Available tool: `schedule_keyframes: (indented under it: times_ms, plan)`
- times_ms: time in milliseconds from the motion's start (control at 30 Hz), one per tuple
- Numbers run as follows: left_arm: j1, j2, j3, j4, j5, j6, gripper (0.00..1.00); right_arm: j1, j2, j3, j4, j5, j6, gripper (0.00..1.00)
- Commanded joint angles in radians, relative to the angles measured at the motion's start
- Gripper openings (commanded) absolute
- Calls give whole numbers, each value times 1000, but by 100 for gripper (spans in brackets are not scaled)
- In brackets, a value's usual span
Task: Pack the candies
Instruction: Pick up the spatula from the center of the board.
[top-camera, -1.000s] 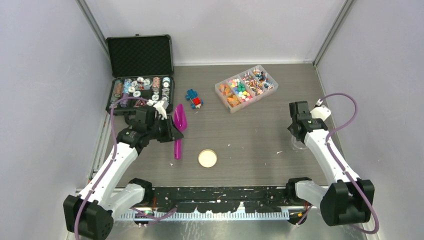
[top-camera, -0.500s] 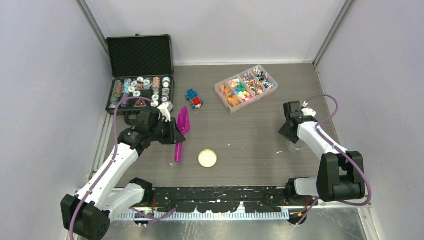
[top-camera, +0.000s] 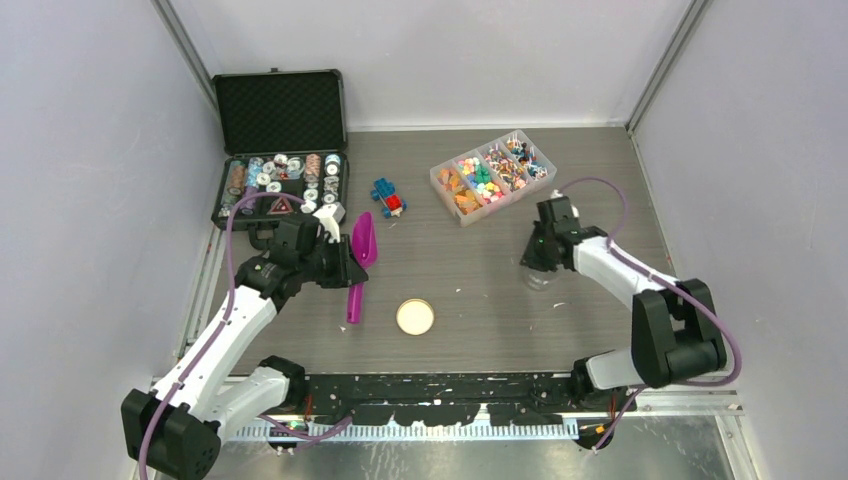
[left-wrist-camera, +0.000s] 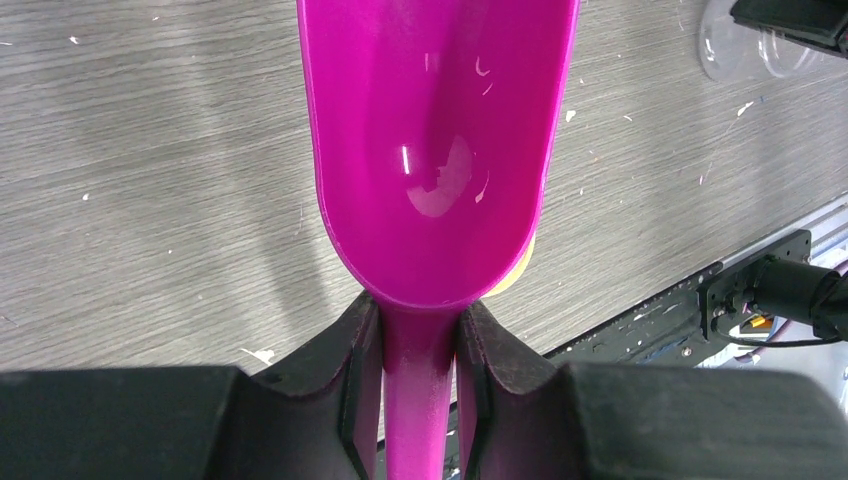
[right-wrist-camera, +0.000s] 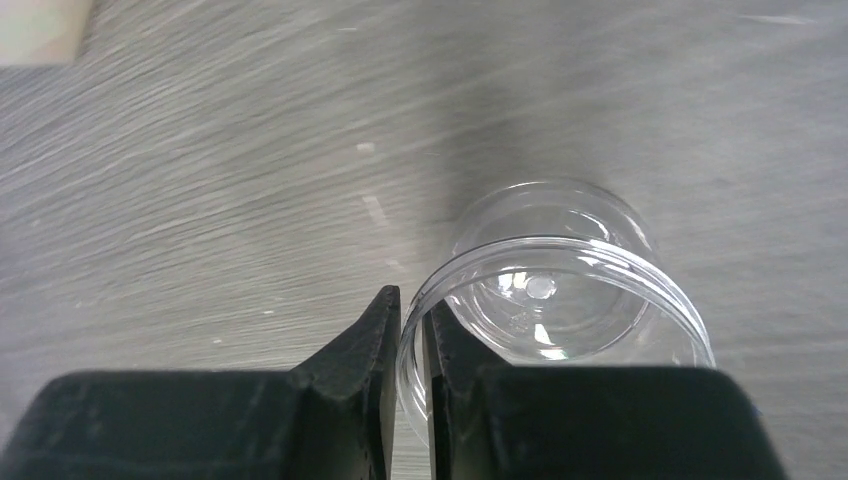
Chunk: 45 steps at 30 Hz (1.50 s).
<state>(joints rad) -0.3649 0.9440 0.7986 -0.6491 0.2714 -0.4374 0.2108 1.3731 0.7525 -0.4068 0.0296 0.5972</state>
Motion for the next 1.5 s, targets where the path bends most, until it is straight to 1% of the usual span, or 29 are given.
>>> schedule_keyframes:
  times_ms: [0,100,200,233,267,300,367,433,500,600,700,833,900,1033,1133,1200,1467]
  plan:
    - [-3,-14,44,6,-8,11,0,99,86,120,77,-39,-37,17]
    - [-3,-19,40,5,-28,11,0,132,140,163,80,-35,-28,19]
    - [-3,-32,31,15,-34,9,0,143,159,188,55,-33,-26,23]
    - [-3,-36,29,19,-36,9,0,144,154,195,40,-6,-25,26]
    - [-3,-39,28,21,-39,7,0,145,139,201,21,2,-29,32]
    - [-3,-43,27,24,-49,0,0,144,122,206,2,3,-29,38]
    - [-3,-49,23,34,-58,-34,0,147,74,215,-37,-4,-32,46]
    - [-3,-63,2,73,-42,-99,0,154,18,223,-64,-47,-47,53]
    - [-3,-76,-37,145,3,-178,0,187,-31,241,-97,-76,-66,57]
    - [-3,-76,-84,234,29,-327,0,291,-94,256,-86,-103,-63,60]
    - [-3,-57,-105,302,66,-414,0,411,-152,236,3,-128,-32,64]
    - [-4,-45,-121,368,97,-525,0,556,-218,186,175,-126,24,66]
    - [-3,-45,-134,398,95,-577,0,624,-229,175,251,-88,43,66]
    - [-4,-57,-177,455,90,-667,0,741,-190,183,328,18,94,66]
    - [-5,-62,-194,479,88,-701,0,806,-144,191,388,84,125,66]
    - [-5,-64,-196,479,94,-699,0,831,-101,210,397,97,138,66]
    - [-5,-89,-186,448,89,-686,0,908,49,303,341,168,136,64]
